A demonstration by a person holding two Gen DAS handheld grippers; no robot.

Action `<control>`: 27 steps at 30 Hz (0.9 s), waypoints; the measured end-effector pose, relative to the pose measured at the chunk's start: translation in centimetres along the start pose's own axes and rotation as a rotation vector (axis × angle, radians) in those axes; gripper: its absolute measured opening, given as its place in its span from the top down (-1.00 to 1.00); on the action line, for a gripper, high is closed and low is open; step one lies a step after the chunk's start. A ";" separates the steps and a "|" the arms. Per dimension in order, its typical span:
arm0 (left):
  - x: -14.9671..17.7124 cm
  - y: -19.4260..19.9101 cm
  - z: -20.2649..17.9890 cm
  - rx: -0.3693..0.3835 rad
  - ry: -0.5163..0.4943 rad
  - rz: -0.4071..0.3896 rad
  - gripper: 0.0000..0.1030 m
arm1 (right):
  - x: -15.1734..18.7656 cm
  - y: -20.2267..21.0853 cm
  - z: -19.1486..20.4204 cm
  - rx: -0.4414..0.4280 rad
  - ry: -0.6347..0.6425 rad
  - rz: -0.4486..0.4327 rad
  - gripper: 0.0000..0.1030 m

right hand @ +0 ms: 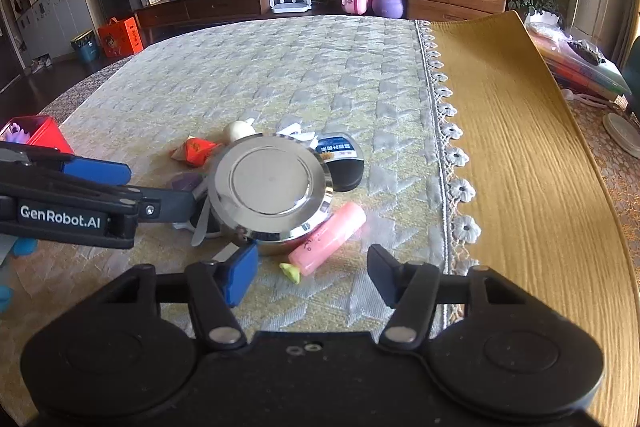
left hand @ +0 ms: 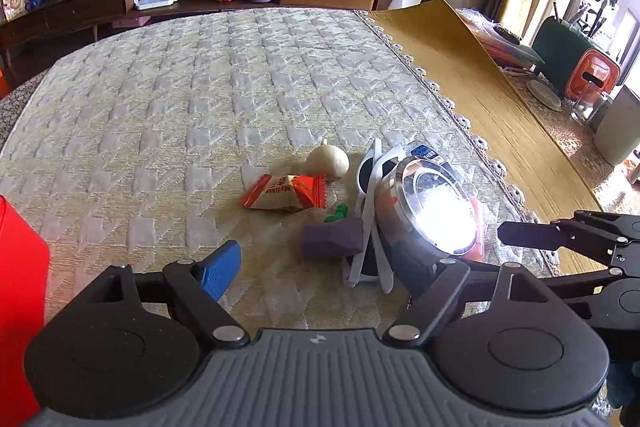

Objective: Organize rigid objects
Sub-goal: 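Grasp the purple block with the left tool while the right tool grasps the pink stick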

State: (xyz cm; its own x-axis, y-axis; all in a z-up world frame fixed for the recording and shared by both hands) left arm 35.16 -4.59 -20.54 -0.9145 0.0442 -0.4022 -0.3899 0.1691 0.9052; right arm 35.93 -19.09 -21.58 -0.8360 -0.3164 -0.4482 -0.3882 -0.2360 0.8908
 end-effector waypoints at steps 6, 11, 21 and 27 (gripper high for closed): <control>-0.5 -0.9 0.2 0.050 0.026 0.023 -0.19 | -0.2 -0.4 0.0 0.000 0.005 0.002 -0.06; -0.4 -1.2 -0.1 0.069 0.018 0.025 0.02 | -0.2 -0.5 0.0 0.010 0.006 -0.003 0.06; -0.5 -0.8 -0.6 0.054 -0.010 0.006 0.30 | 0.0 -0.2 -0.8 0.064 -0.011 -0.009 0.62; 0.0 0.1 -0.1 0.025 -0.007 0.005 0.30 | 0.7 0.6 -1.8 0.100 -0.058 -0.016 0.70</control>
State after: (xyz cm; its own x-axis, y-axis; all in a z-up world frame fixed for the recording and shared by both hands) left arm 35.08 -4.70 -20.43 -0.9157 0.0520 -0.3985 -0.3823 0.1934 0.9036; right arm 35.77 -21.08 -21.54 -0.8493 -0.2593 -0.4598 -0.4358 -0.1470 0.8880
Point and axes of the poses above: each gripper's, at about its wrist camera, not at the fingertips, and y roughly against the way its jaws point, z to its left, x to its underside, the point moved 9 cm from there along -y, roughly the way its jaws point, and after that the axes turned 15 degrees about z, right-handed, at the moved point
